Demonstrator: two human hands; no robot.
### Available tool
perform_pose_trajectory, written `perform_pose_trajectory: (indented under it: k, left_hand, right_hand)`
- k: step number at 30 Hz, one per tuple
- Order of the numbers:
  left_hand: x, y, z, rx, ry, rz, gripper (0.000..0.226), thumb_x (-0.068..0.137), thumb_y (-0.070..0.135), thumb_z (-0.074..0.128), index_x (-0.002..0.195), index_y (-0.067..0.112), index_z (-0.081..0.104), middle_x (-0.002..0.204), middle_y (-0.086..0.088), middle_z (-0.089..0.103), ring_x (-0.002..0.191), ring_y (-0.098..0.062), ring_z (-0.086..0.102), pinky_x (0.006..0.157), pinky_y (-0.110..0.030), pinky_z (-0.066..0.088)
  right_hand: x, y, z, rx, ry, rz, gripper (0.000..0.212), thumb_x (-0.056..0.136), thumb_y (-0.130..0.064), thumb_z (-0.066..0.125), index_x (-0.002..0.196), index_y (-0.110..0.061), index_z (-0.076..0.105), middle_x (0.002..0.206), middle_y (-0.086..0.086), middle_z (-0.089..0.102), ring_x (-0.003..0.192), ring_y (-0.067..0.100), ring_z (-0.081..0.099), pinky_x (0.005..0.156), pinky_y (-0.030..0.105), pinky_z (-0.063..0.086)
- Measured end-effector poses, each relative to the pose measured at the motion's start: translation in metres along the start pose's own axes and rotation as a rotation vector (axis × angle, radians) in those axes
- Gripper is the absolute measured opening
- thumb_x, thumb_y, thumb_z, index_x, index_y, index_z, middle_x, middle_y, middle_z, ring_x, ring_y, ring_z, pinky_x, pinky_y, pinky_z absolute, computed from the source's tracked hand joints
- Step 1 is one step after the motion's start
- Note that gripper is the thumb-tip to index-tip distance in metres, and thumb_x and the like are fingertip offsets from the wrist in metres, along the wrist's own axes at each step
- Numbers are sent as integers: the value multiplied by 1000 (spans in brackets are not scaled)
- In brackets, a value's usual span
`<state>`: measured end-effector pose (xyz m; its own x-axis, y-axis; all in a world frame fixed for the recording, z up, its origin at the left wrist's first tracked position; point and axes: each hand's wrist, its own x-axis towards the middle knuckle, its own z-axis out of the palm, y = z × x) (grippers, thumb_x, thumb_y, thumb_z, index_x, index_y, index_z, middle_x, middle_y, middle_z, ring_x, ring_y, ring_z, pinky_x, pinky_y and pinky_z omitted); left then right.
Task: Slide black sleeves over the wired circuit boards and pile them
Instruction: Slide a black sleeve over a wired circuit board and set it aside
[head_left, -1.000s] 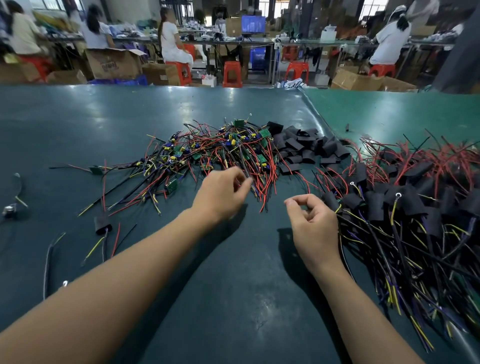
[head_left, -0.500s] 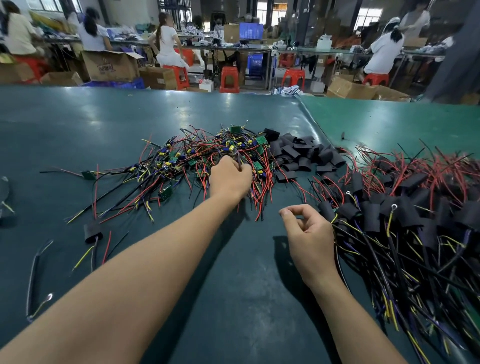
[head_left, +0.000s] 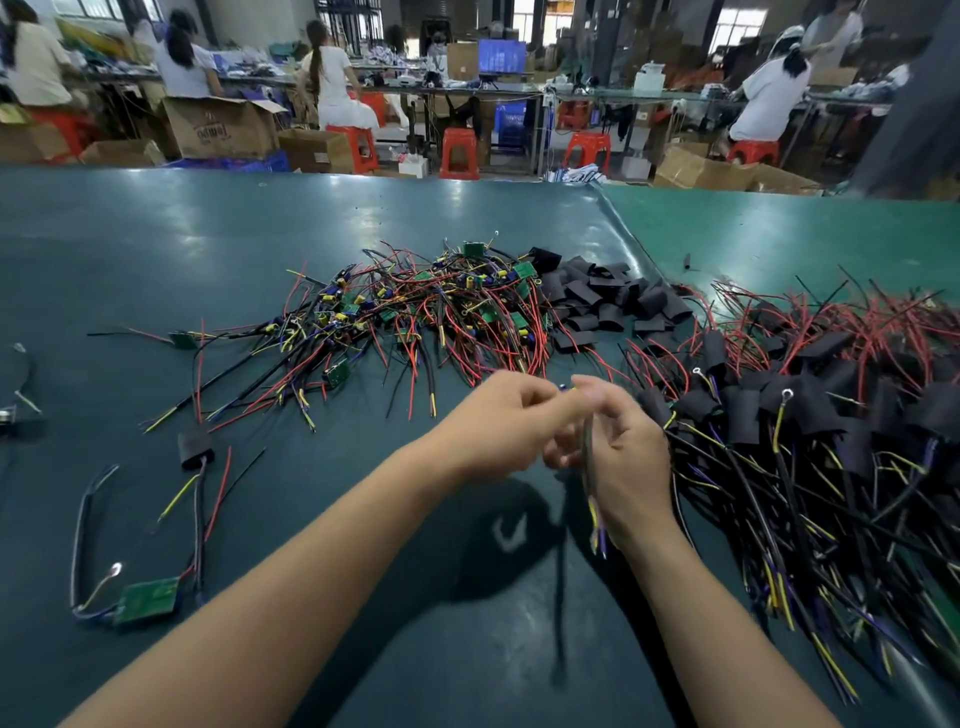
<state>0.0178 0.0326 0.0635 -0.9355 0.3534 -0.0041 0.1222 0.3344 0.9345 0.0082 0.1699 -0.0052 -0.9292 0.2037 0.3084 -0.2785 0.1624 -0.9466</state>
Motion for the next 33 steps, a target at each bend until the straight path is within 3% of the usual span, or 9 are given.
perform_pose_trajectory:
  k: [3,6,9,13,17,19,25,28,33]
  left_hand:
    - [30,-7,-11,59,250,45,43,99,25,54,59,10,60,51,-3,60,41,-10,45,47,-22,36]
    - [70,-18,-16,330,456,72,37,97,25,56,68,4,63,63,-7,62,61,-18,53,66,-33,46]
    - [106,-18,-12,541,396,153,22,93,22,57,93,6,72,93,-9,70,91,-24,63,85,-32,48]
    - [146,-11,3,772,197,205,38,93,11,51,129,4,59,130,-18,59,124,-32,51,107,-33,36]
    - [163,-22,17,1000,28,100,29,92,14,47,116,8,62,120,-19,62,115,-36,55,93,-37,48]
    - [164,-29,16,1093,50,93,29,92,17,50,117,10,64,118,-17,64,114,-36,55,91,-37,47]
    - [160,-31,-1,1076,82,70,33,94,34,54,118,13,61,121,-17,61,119,-35,52,98,-39,46]
    - [154,-29,-1,1100,122,152,35,92,39,58,116,14,58,118,-13,64,115,-34,55,96,-41,47]
    - [149,-33,2,1263,85,171,38,97,44,50,118,16,65,123,-9,60,120,-29,47,99,-42,41]
  right_hand:
    - [0,-9,1,238,195,22,11,100,-14,55,101,-24,60,86,-3,65,68,17,67,52,29,56]
    - [3,-18,-4,387,390,-32,9,103,-18,46,100,-24,51,90,13,62,62,14,66,48,24,53]
    - [3,-21,-5,457,458,-76,15,92,-22,37,99,-23,50,77,11,63,54,16,64,44,25,51]
    - [3,-18,-5,410,498,-100,19,91,-20,34,98,-23,51,72,9,58,48,14,58,40,23,47]
    - [3,-17,-5,373,515,-96,12,92,-24,39,96,-23,51,72,11,54,46,11,56,38,22,45]
    - [3,-17,-5,360,519,-91,7,93,-26,45,95,-25,51,72,10,56,47,11,56,38,22,45]
    - [0,-17,-4,305,499,-79,6,92,-27,48,93,-28,53,61,-2,58,48,13,55,38,24,44]
    - [0,-18,-4,308,513,-73,6,92,-27,47,93,-29,53,60,-3,60,47,11,55,37,22,43]
    - [0,-20,-4,302,504,-88,3,92,-27,51,94,-27,52,61,-4,59,47,10,54,38,22,43]
